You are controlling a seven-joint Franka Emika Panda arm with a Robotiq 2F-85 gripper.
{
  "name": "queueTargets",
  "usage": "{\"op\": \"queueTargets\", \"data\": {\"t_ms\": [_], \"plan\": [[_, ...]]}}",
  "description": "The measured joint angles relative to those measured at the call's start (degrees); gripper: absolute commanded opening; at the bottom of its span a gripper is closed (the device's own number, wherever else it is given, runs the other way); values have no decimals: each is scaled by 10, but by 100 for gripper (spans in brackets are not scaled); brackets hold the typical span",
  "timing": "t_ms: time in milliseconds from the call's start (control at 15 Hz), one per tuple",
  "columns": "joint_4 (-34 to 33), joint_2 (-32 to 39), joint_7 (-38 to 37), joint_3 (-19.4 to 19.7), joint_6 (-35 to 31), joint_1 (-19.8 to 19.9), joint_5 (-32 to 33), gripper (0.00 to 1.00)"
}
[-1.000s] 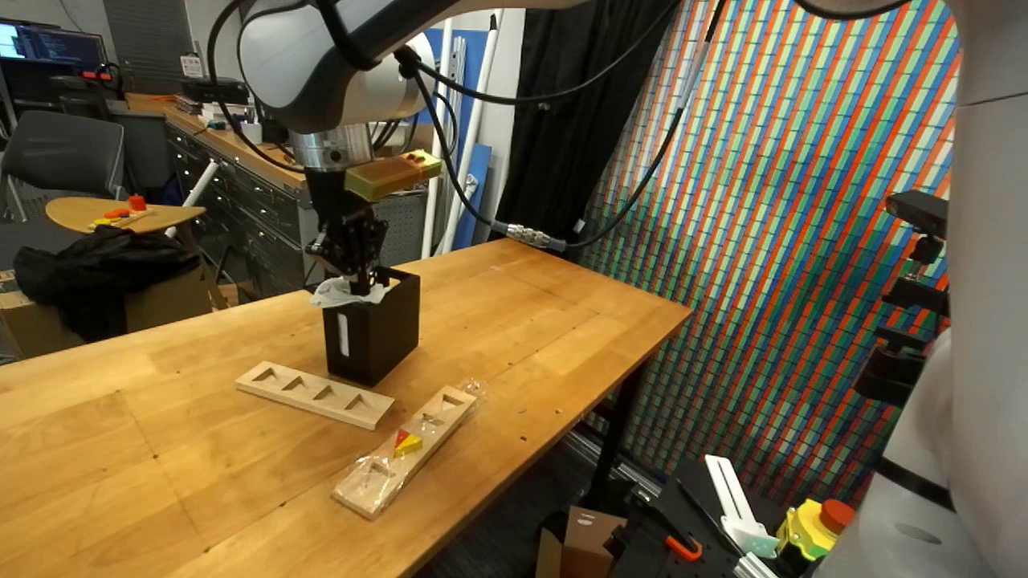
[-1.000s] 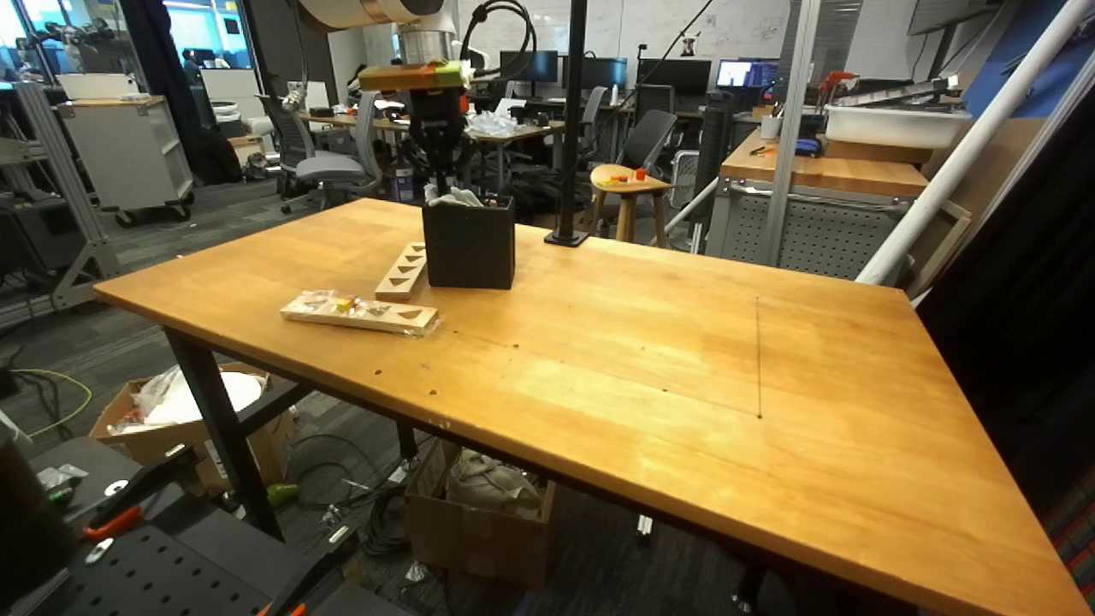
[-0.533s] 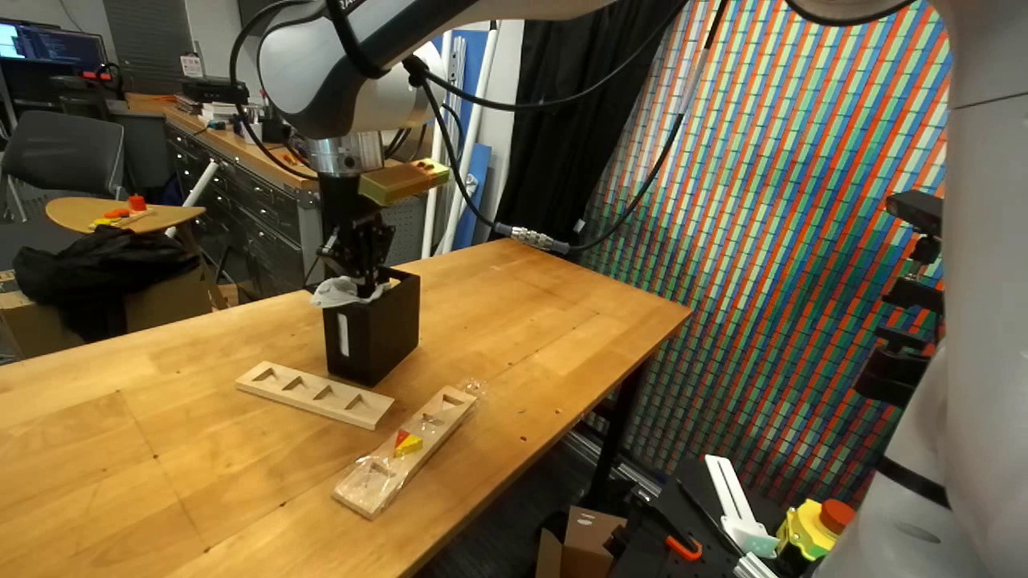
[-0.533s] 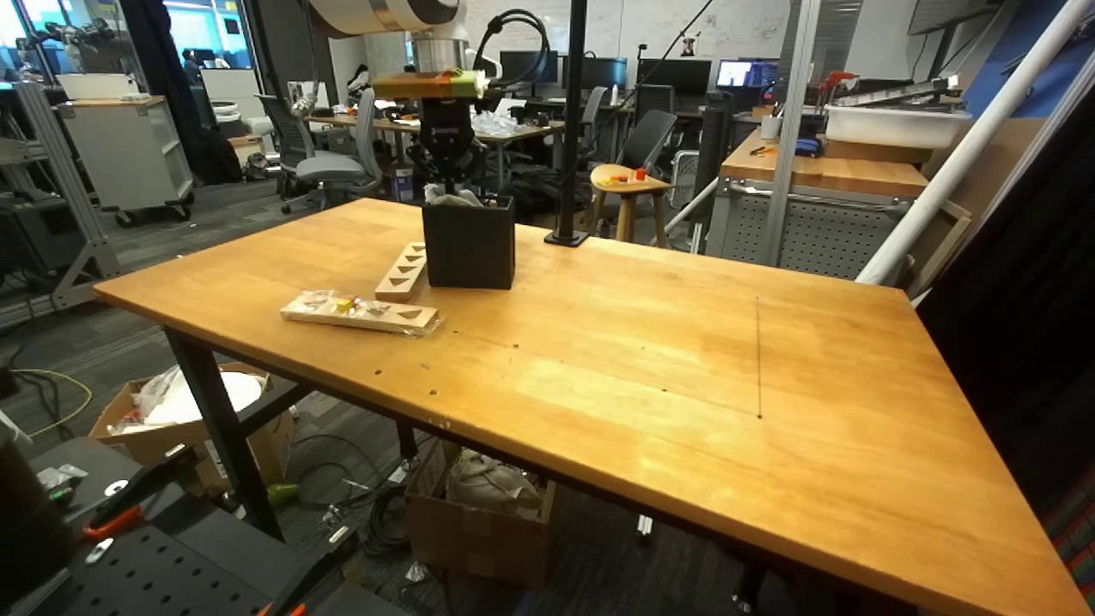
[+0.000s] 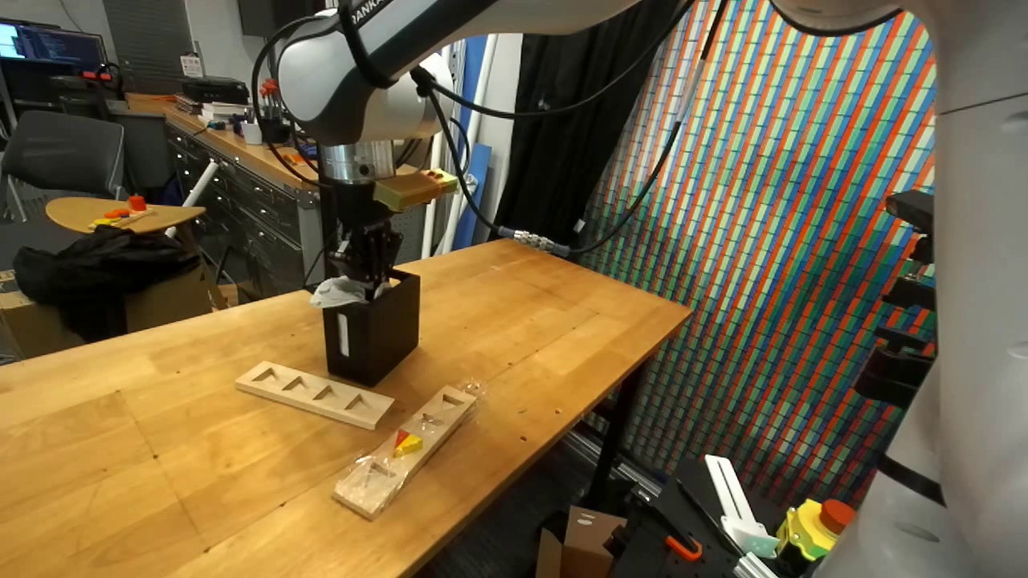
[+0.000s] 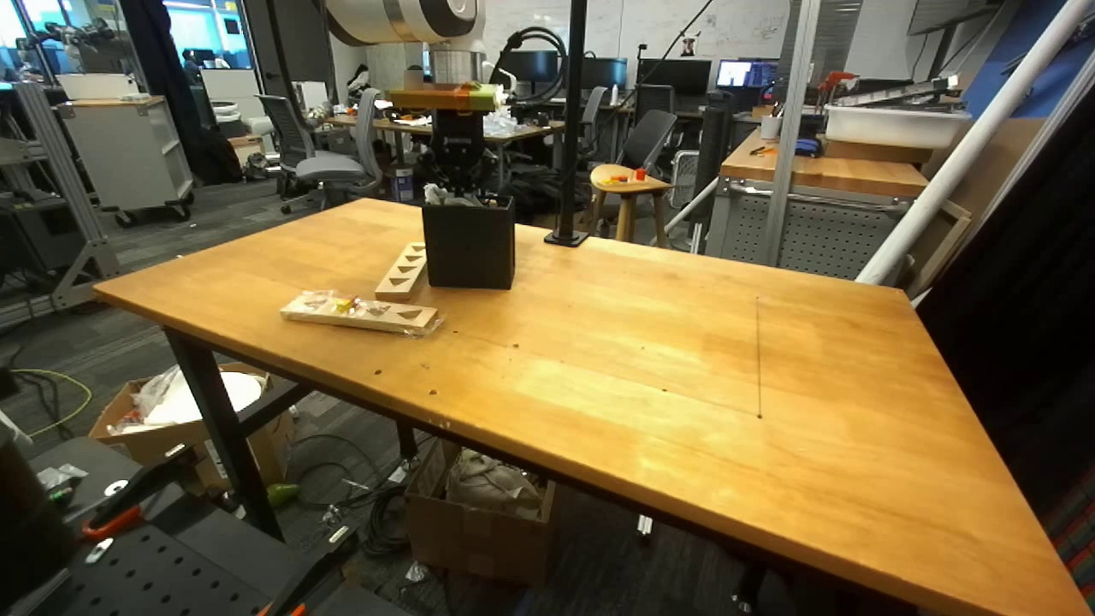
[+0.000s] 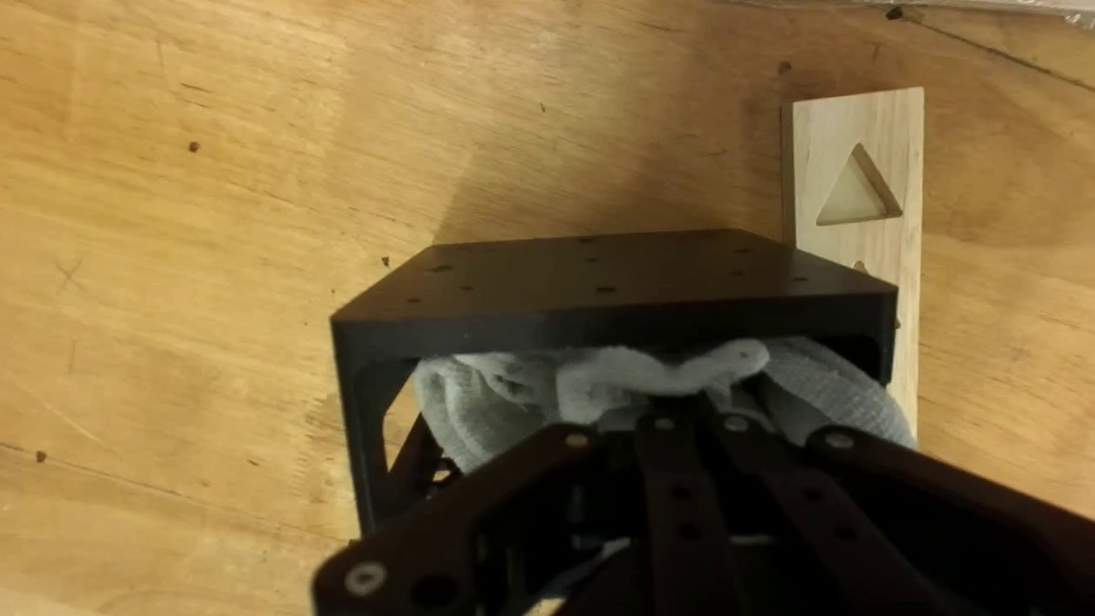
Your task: Place the white towel inside the black basket
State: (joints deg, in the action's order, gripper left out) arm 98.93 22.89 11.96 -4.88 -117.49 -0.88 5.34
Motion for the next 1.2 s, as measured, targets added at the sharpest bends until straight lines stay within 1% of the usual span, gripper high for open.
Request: {"op": "queueTargets", "data": {"t_ms": [333, 1200], "plan": [[-15, 16, 19, 0, 0, 5, -5, 0], [-89, 92, 67, 0, 18, 18, -27, 0]]}}
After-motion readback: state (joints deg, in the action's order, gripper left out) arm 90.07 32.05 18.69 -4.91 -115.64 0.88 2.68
